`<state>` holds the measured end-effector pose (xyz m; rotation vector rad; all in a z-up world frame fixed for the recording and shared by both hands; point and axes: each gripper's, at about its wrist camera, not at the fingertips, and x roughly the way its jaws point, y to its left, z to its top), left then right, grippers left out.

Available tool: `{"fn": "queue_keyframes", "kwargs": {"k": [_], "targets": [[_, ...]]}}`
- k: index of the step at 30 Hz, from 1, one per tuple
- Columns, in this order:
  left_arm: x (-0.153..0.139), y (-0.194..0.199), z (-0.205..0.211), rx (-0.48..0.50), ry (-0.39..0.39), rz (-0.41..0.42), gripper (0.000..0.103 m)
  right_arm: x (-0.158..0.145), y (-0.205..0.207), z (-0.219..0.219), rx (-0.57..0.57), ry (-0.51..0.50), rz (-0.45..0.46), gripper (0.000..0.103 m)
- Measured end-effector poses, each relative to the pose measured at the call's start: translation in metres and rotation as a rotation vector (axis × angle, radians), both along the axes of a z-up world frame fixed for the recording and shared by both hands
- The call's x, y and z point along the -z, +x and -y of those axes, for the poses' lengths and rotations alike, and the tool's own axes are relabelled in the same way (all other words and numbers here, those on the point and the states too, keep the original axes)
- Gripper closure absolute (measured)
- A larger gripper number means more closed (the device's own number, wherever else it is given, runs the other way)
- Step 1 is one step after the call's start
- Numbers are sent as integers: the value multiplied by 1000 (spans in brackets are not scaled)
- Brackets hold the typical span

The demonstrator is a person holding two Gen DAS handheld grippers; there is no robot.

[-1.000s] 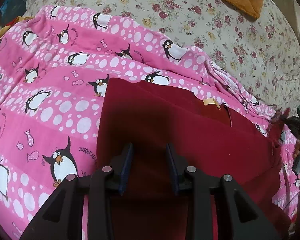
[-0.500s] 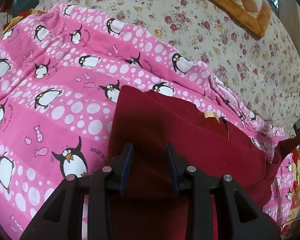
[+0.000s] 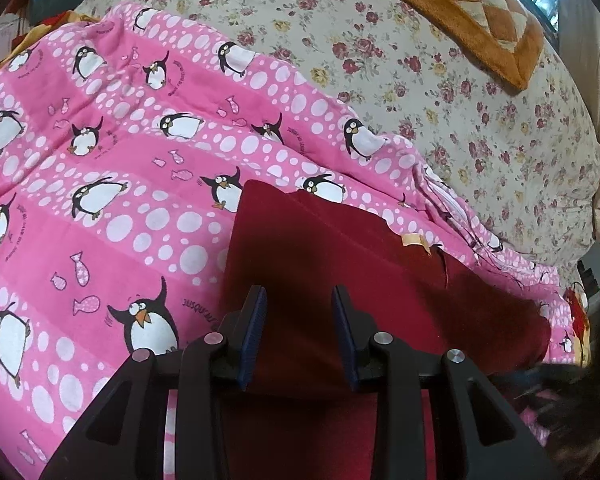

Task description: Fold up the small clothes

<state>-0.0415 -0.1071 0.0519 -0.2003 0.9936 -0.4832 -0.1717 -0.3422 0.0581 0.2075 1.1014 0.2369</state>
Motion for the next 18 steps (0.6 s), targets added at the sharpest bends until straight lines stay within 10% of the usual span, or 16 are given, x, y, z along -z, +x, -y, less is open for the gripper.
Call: {"fn": "queue_keyframes", "kwargs": {"k": [4, 8, 18], "targets": [[0, -1, 3, 19, -10, -8, 90, 18, -3, -10, 4, 5, -39, 85], [0, -2, 8, 40, -28, -20, 90, -8, -27, 14, 54, 56, -20, 47], [1, -18, 27, 135, -99, -81, 89, -38, -96, 95, 281, 47, 53, 41]]}}
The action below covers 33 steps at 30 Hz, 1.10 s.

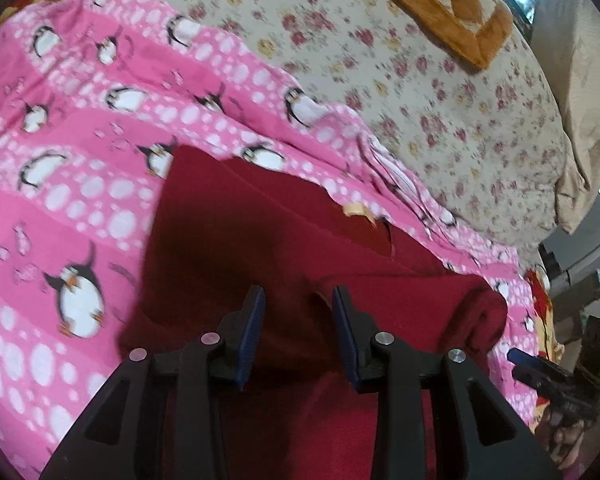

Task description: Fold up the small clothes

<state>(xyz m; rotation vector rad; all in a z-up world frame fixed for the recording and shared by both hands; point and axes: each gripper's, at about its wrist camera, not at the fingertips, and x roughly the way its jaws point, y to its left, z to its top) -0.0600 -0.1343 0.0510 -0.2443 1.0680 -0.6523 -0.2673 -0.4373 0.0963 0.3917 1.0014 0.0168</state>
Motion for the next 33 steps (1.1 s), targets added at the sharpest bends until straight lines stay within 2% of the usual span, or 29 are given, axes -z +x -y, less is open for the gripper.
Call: {"fn": "queue_keyframes", "kwargs": {"k": [4, 7, 9, 11, 12, 13, 15, 18, 21, 22, 23, 25, 28, 30, 33], "targets": [[2, -14, 22, 76, 64, 38, 89, 10, -22, 29, 88, 61, -9, 41], [2, -22, 40, 135, 99, 76, 89, 18, -28, 33, 101, 65, -10, 41], [4, -20, 52, 164, 99, 58, 89, 22, -29, 32, 101, 54, -11, 41], [11, -18, 65, 202, 113, 29, 95, 24, -24, 29, 104, 28, -12, 41], [12, -16, 68, 211, 110, 22, 103, 24, -22, 28, 106, 18, -10, 41], [10, -15, 68, 211, 97, 17, 103, 22, -19, 27, 108, -4, -1, 41], [-3, -10, 60, 194, 17, 16, 103, 19, -16, 26, 111, -46, 19, 41], [-34, 2, 30, 107, -87, 93, 103, 14, -5, 28, 135, -96, 55, 41], [-39, 18, 6, 35, -113, 91, 103, 18, 12, 30, 136, -89, 62, 42], [-35, 21, 3, 23, -103, 81, 103, 21, 18, 27, 124, -105, 56, 47], [-30, 25, 1, 12, -90, 66, 103, 23, 25, 22, 100, -123, 52, 61], [-21, 28, -1, 0, -73, 40, 103, 24, 32, 10, 47, -142, 54, 77], [-17, 28, 1, -2, -59, 42, 103, 26, 35, -7, -16, -213, 52, 78], [-17, 27, 0, -3, -48, 49, 103, 26, 34, -12, -32, -249, 41, 96], [-18, 29, -8, -32, -26, 49, 103, 14, 17, -12, -32, -201, 62, 96]]}}
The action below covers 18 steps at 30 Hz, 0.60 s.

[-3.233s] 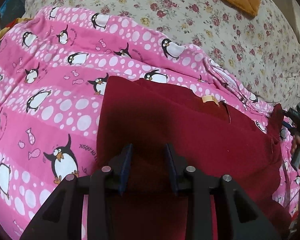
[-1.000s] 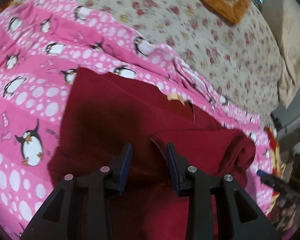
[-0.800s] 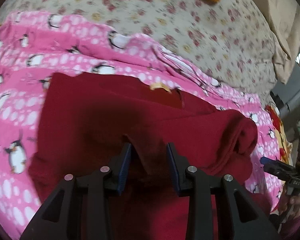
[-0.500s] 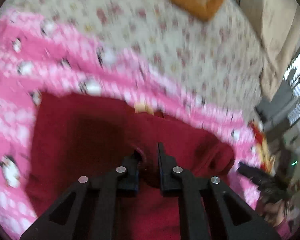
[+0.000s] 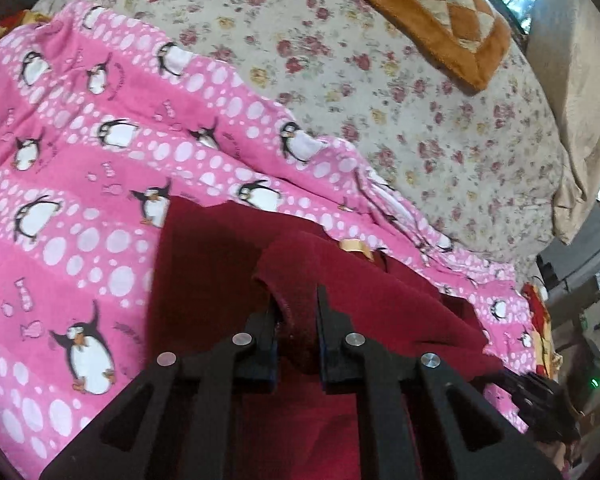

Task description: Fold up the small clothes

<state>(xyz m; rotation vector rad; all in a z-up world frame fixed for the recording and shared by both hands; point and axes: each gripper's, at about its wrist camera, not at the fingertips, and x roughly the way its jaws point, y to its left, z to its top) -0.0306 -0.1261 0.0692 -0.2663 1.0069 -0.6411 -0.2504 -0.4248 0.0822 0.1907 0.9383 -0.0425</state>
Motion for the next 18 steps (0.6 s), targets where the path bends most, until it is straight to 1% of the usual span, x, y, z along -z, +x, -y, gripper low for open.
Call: {"fn": "queue_keyframes", "kwargs": {"k": [2, 4, 5, 6, 7, 8, 9, 10, 11, 13, 14, 16, 18], "targets": [[1, 4, -9, -29, -10, -22, 103, -5, -17, -5, -15, 14, 11, 96], [3, 5, -14, -45, -9, -39, 103, 9, -27, -12, -43, 43, -44, 96], [4, 4, -15, -45, -3, -45, 103, 18, -30, -18, -65, 30, -84, 95], [5, 3, -15, -44, 6, -45, 103, 22, -32, -21, -79, 15, -95, 95], [6, 0, -14, -43, 26, -39, 103, 20, -34, -21, -88, 13, -91, 91], [5, -2, -14, -44, 54, -26, 103, 15, -34, -15, -79, 48, -83, 84], [4, -3, -14, -44, 69, -15, 103, 10, -33, -8, -63, 100, -76, 80], [3, -4, -15, -46, 69, -6, 103, 4, -32, 4, -34, 174, -58, 68], [2, -3, -16, -48, 62, -3, 103, -2, -31, 18, 19, 242, -16, 58], [0, -2, -17, -51, 45, 2, 103, -7, -28, 40, 128, 297, 48, 52], [-1, -2, -18, -54, 43, 9, 103, -5, -22, 52, 183, 312, 52, 52], [-4, -3, -18, -57, 39, 27, 103, 8, -5, 64, 237, 341, 25, 52], [-6, -4, -19, -55, 23, 39, 103, 29, 16, 70, 258, 380, -33, 49]]}}
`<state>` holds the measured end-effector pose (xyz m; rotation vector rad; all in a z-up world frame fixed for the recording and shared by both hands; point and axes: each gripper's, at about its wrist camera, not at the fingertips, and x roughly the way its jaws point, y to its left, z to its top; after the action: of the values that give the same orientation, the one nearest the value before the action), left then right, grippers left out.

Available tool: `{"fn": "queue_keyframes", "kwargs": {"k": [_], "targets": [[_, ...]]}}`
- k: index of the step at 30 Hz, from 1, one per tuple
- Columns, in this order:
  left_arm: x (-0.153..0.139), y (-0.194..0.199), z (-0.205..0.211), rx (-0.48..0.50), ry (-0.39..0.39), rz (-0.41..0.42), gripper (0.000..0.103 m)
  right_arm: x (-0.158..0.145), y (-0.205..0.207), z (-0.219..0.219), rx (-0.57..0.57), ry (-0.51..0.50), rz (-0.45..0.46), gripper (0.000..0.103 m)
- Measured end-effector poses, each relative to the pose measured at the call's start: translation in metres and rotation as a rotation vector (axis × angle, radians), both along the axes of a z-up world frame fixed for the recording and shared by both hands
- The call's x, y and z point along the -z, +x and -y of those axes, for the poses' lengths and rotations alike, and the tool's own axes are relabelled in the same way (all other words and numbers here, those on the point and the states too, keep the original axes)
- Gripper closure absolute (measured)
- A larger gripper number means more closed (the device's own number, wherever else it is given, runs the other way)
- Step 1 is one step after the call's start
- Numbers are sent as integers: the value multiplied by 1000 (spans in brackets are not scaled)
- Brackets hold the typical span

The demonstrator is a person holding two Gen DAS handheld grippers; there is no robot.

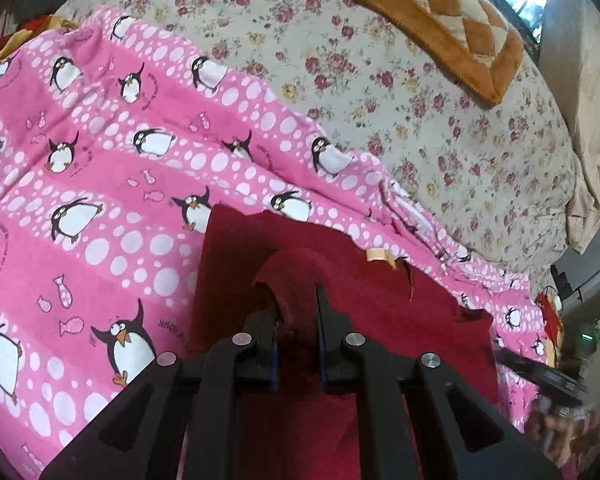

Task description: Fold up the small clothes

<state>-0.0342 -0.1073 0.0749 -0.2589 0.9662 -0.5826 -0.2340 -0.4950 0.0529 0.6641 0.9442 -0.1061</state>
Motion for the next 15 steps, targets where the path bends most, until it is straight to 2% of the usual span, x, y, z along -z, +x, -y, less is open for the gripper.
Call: {"fn": "queue_keyframes", "kwargs": {"k": [3, 5, 7, 10, 12, 14, 15], "targets": [[-2, 1, 2, 5, -1, 16, 103, 31, 29, 1, 2, 41, -60, 52], [0, 1, 4, 13, 22, 9, 103, 28, 35, -2, 4, -23, -36, 84], [10, 1, 10, 25, 82, -22, 103, 15, 30, -5, 21, -111, 18, 87], [32, 2, 23, 39, 190, -76, 103, 18, 32, -1, 44, -213, -28, 87], [44, 0, 30, 32, 247, -79, 103, 33, 38, 1, 34, -201, -95, 86], [41, -6, 32, 32, 263, -47, 103, 30, 33, 3, 56, -196, -104, 75], [40, -7, 32, 35, 272, -35, 103, 23, 28, 3, 69, -193, -101, 73]]}}
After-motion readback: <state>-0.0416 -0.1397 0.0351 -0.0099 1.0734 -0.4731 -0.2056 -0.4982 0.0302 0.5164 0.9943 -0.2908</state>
